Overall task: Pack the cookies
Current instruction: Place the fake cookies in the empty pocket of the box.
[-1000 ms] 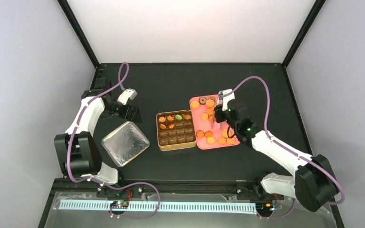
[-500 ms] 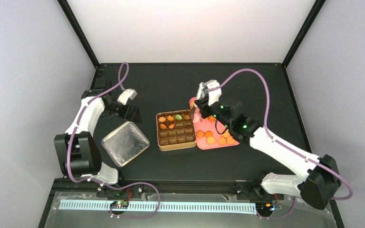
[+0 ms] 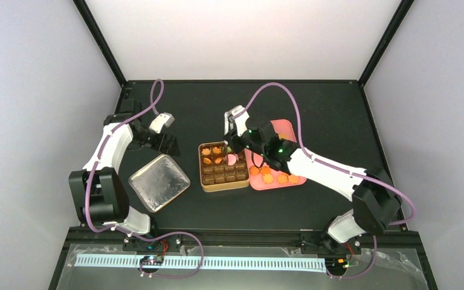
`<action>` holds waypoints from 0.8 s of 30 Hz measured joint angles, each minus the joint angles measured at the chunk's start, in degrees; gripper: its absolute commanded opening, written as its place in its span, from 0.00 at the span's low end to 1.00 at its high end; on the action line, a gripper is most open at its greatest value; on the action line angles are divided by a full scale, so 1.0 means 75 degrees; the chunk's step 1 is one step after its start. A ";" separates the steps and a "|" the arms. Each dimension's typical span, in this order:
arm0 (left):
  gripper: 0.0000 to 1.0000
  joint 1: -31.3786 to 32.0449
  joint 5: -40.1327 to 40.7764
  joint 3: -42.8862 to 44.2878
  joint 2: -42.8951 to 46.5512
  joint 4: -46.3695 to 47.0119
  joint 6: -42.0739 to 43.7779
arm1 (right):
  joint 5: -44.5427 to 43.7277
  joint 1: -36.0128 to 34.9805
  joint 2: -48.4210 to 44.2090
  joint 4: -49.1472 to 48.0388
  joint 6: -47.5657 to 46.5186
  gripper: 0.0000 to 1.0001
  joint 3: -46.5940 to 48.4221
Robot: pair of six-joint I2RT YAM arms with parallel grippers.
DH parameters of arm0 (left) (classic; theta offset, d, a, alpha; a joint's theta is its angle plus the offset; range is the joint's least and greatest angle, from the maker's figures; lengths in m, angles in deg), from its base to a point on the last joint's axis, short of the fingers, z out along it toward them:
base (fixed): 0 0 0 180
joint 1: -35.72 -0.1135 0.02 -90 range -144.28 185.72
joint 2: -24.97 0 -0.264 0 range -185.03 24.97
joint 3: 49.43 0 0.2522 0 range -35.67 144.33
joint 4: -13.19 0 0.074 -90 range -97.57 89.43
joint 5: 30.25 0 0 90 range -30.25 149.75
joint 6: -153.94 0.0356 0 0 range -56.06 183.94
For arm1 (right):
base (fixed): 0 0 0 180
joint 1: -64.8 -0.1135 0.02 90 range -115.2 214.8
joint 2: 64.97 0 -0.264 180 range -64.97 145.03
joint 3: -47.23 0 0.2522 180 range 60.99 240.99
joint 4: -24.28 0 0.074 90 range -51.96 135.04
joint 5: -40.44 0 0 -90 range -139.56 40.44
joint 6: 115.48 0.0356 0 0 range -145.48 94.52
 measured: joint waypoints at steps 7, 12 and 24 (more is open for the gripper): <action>0.99 0.0000 0.0003 0.0000 0.0000 0.0000 0.0000 | 0.0047 0.0000 0.0469 -0.0108 -0.0090 0.30 0.0446; 0.99 0.0000 0.0006 0.0000 0.0000 -0.0003 0.0000 | 0.0052 0.0000 0.0708 -0.0122 -0.0149 0.36 0.0647; 0.99 0.0000 0.0006 0.0000 0.0000 -0.0006 0.0006 | -0.0020 0.0000 0.0807 -0.0119 -0.0189 0.42 0.0670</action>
